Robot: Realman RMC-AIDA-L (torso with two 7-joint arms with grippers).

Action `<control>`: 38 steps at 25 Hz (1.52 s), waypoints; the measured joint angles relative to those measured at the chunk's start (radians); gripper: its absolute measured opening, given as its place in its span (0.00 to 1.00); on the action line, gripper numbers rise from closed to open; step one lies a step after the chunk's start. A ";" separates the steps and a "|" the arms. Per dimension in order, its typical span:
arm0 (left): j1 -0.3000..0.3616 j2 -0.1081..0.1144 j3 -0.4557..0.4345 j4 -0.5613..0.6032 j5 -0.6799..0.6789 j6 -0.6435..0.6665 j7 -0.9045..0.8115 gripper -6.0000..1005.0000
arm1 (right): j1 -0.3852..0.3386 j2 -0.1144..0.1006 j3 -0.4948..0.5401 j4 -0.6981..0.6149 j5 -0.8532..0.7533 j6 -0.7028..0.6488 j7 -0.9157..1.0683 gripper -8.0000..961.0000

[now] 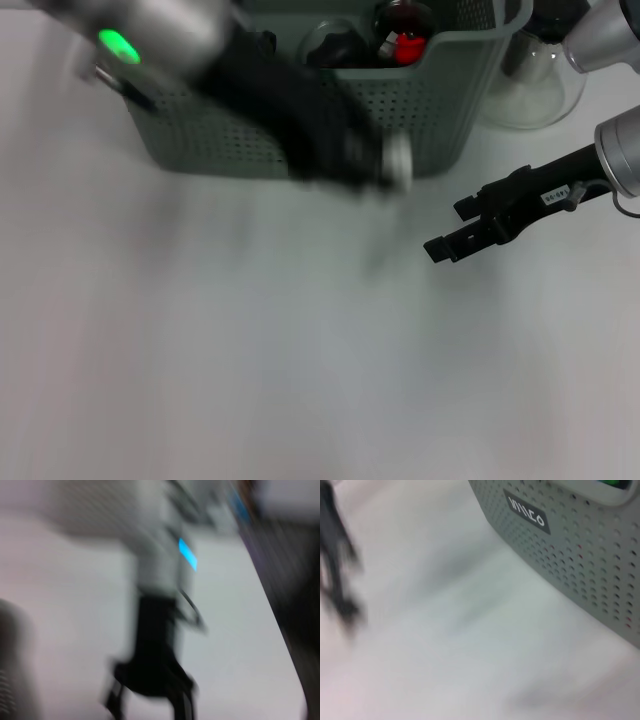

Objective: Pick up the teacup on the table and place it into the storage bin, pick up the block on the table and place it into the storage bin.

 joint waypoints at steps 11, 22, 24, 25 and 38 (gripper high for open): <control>0.010 0.127 -0.162 -0.122 -0.070 -0.450 -0.206 0.42 | -0.002 -0.008 0.000 0.003 0.000 0.006 -0.001 0.98; -0.091 0.132 0.031 -0.404 0.163 -0.849 -0.257 0.50 | 0.001 -0.008 -0.006 -0.002 -0.003 0.000 -0.002 0.98; -0.098 0.116 0.058 -0.416 0.213 -0.890 -0.279 0.58 | 0.001 -0.008 -0.006 -0.002 -0.006 0.000 -0.002 0.98; -0.100 0.108 0.076 -0.417 0.241 -0.912 -0.298 0.62 | 0.002 -0.008 -0.006 -0.002 -0.009 0.000 -0.002 0.98; 0.128 0.058 -0.001 0.083 -0.147 -0.432 -0.220 0.84 | 0.005 -0.011 0.003 -0.002 -0.017 -0.001 -0.033 0.98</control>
